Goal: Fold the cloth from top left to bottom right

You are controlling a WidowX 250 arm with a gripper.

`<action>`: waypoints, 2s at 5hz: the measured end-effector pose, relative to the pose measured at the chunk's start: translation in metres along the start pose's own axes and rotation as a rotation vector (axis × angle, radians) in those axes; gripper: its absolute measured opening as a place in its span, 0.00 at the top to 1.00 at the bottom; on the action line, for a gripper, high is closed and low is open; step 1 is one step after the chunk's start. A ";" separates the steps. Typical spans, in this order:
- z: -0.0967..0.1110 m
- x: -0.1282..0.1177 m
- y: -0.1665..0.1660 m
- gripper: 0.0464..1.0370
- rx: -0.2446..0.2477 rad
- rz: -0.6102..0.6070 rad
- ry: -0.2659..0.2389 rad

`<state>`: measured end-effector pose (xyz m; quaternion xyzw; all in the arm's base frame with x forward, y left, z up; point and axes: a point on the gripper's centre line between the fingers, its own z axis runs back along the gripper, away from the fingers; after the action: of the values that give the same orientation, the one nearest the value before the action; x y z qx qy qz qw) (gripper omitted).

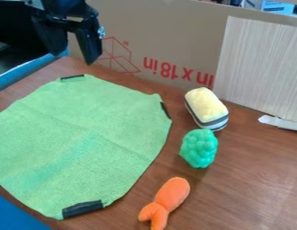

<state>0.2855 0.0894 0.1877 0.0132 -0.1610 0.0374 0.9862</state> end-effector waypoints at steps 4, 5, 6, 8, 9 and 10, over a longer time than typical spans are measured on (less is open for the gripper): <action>-0.069 0.053 0.078 0.04 -0.226 -0.462 -0.060; -0.076 0.059 0.099 0.04 -0.137 -0.530 -0.055; -0.091 0.064 0.120 0.04 -0.060 -0.550 -0.012; -0.123 0.077 0.150 0.04 -0.092 -0.547 0.036; -0.131 0.084 0.159 0.04 -0.083 -0.562 0.029; -0.141 0.084 0.165 0.04 -0.070 -0.563 0.040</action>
<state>0.3964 0.2653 0.0825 0.0225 -0.1328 -0.2434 0.9605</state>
